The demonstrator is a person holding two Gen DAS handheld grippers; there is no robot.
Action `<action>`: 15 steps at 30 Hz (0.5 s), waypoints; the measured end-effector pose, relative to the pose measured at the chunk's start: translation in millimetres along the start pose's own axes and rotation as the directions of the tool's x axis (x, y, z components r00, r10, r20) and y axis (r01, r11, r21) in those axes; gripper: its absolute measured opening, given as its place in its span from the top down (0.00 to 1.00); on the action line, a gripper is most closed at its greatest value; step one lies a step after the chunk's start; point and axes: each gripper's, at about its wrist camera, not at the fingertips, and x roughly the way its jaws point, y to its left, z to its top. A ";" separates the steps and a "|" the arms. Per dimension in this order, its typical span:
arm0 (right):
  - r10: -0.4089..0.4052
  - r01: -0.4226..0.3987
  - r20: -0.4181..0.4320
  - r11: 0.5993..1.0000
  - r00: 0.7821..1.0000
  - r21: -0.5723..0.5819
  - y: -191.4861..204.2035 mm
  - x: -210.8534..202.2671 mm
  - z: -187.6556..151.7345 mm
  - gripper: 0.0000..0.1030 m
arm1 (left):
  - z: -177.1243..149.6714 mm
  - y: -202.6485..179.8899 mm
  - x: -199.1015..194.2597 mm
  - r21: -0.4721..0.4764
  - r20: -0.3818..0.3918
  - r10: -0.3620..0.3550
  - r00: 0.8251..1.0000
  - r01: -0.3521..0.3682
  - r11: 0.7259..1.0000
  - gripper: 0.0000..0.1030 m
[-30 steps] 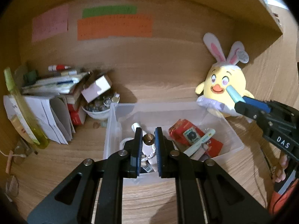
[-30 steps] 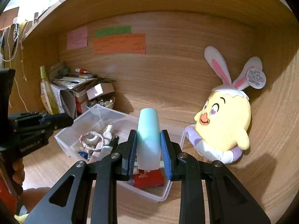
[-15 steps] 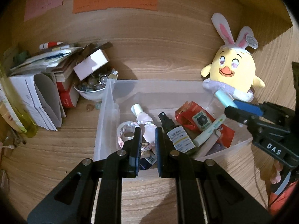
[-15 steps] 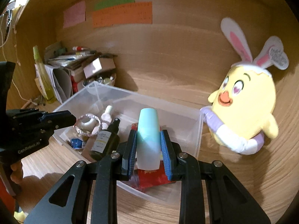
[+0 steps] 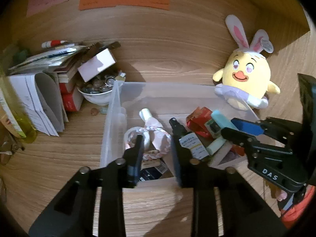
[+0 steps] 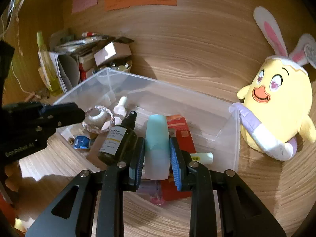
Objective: Organize objects
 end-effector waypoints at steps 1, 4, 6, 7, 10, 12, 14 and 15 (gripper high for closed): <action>-0.008 0.008 0.002 1.000 1.000 -0.004 0.3 -1.4 0.0 0.76 | -0.4 1.1 0.1 -0.003 0.000 0.009 1.000 -0.009 1.000 0.63; -0.005 0.005 0.005 1.000 1.000 0.002 -1.1 -4.1 0.3 0.55 | -1.1 3.8 -0.6 -0.014 0.002 0.012 1.000 -0.012 1.000 0.59; -0.011 0.011 0.017 1.000 1.000 0.011 -3.2 -8.1 -0.2 0.51 | -0.9 4.2 -1.7 -0.017 0.006 0.015 1.000 -0.015 1.000 0.57; -0.011 0.011 0.020 1.000 1.000 0.012 -3.5 -9.3 0.3 0.51 | -1.0 4.0 -2.5 -0.016 0.009 0.018 1.000 -0.018 1.000 0.56; -0.006 0.006 0.025 1.000 1.000 0.020 -4.5 -15.4 1.4 0.49 | -1.0 3.5 -6.1 -0.015 0.015 0.024 1.000 -0.023 1.000 0.52; -0.006 0.005 0.036 1.000 0.999 0.024 -4.9 -21.5 0.8 0.46 | -1.6 2.5 -10.1 -0.014 0.023 0.024 0.999 -0.024 1.000 0.46; -0.011 0.010 0.049 1.000 0.999 0.023 -4.7 -28.3 -0.2 0.41 | -2.2 -0.3 -15.7 -0.001 0.037 0.034 0.999 -0.034 0.999 0.42; -0.014 0.013 0.055 1.000 0.998 0.023 -4.6 -32.0 -1.1 0.40 | -2.5 -1.8 -18.5 0.007 0.045 0.037 0.998 -0.037 0.999 0.41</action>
